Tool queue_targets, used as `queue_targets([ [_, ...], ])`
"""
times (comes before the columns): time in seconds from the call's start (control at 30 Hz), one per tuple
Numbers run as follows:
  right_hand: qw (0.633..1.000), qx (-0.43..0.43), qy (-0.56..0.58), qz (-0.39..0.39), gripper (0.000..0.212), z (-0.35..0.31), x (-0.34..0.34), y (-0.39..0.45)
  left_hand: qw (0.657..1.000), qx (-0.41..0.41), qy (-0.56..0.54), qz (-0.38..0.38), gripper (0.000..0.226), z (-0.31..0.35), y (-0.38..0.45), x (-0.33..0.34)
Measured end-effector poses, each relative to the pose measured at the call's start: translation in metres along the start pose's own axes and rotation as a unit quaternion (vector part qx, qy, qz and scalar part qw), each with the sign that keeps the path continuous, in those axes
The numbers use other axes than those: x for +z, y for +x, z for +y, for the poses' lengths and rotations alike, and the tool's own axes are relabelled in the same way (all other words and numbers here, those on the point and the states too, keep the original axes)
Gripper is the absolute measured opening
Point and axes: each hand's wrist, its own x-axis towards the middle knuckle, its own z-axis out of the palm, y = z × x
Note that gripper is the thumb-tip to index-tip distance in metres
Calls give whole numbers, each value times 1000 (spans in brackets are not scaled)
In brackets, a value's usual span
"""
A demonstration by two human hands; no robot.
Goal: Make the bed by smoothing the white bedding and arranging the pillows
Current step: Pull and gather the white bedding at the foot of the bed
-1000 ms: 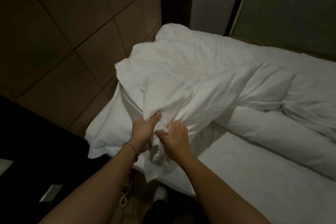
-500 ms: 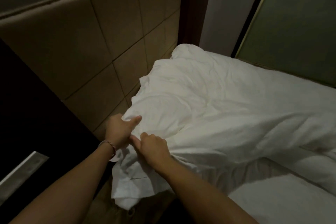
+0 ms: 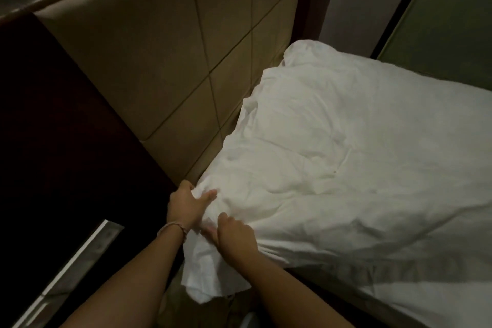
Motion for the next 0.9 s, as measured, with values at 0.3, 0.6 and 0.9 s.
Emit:
queue_targets([
  [0.3,989,45,-122,72,55,94,-17,-25,997,60,46,-23,100,26,-6,56],
  [0.6,939,303,-142,76,78,289,-102,-198,933,292,110,-182,98,183,-137,211],
  [0.9,879,452,-90,119,117,447,-163,-421,808,480,192,-281,92,307,-350,371],
])
